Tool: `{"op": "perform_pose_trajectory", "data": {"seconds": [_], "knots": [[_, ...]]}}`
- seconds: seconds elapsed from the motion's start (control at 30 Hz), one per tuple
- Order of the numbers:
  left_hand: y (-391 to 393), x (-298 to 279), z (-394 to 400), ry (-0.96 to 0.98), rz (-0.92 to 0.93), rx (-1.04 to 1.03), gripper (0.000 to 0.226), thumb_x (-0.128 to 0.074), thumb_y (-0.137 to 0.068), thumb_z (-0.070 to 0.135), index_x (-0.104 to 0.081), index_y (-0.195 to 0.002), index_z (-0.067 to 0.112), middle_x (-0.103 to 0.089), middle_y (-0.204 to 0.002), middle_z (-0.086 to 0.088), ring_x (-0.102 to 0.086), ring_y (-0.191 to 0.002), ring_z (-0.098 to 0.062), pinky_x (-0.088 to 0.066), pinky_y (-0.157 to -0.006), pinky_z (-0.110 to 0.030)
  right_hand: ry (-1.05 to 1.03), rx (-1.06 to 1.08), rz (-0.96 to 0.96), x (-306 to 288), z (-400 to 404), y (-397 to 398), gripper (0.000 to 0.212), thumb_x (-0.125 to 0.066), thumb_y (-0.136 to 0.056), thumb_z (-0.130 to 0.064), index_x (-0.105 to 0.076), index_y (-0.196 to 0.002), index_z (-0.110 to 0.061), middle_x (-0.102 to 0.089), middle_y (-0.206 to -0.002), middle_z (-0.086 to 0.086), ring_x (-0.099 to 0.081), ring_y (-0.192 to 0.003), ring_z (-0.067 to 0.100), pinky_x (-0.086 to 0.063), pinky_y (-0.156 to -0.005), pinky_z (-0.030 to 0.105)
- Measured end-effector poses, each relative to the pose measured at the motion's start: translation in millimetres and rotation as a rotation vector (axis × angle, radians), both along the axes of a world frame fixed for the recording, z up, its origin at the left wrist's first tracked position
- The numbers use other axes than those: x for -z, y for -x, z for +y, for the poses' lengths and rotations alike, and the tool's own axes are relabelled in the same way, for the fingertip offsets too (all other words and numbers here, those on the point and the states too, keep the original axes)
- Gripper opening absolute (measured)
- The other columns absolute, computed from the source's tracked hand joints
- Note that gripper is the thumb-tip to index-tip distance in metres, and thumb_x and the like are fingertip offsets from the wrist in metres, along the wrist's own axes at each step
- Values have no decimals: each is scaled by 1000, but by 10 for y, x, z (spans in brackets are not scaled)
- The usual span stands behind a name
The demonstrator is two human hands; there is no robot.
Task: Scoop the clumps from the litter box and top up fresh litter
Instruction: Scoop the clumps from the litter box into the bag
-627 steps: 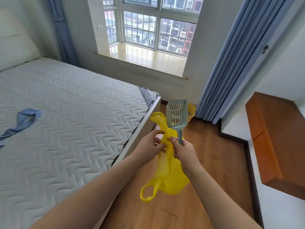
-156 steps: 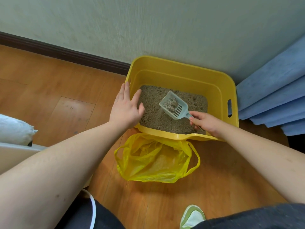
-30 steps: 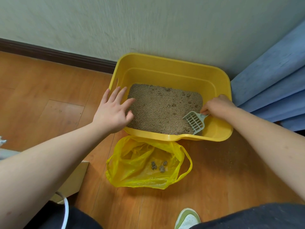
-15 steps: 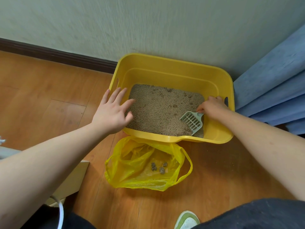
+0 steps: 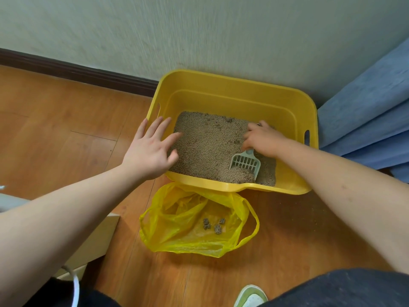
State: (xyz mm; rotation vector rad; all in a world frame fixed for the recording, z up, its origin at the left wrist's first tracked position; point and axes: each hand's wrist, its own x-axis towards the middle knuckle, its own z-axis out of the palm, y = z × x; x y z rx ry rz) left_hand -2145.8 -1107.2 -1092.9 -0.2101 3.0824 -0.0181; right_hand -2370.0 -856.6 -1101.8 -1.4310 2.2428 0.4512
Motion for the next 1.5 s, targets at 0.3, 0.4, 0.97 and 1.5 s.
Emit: {"op": "perform_pose_trajectory", "data": {"seconds": [0.3,0.4,0.97,1.5], "knots": [[-13,9,6,3,10,6,56,-26,-91,48,-48,-140,31,-30,-158,-12,-21,-148,-30,-7,-120,-55,-23,-83,-93,175,117,327,21,-58,-89,-40,-69,-107,-42,-61,-110,-15,-40,-112,22,-29,-96,43],[-8,4,2,3,3,2,57,-26,-91,49,-47,-140,31,-29,-158,-11,-20,-148,-30,-6,-120,-55,15,-50,-133,181,168,385,22,-56,-91,-39,-69,-108,-41,-64,-112,-14,-40,-114,21,-25,-99,43],[-8,-3,-3,16,-8,5,58,-24,-92,50,-47,-141,30,-29,-159,-11,-19,-149,-30,-6,-120,-55,51,117,-201,118,314,531,24,-51,-95,-33,-66,-112,-41,-59,-124,-18,-36,-125,15,-11,-109,41],[-7,-16,11,-15,17,-17,58,-25,-90,47,-49,-140,29,-29,-158,-12,-20,-148,-29,-7,-121,-53,200,542,-338,118,304,28,29,-43,-101,-24,-61,-120,-34,-62,-127,-3,-54,-116,24,-37,-105,49]]}}
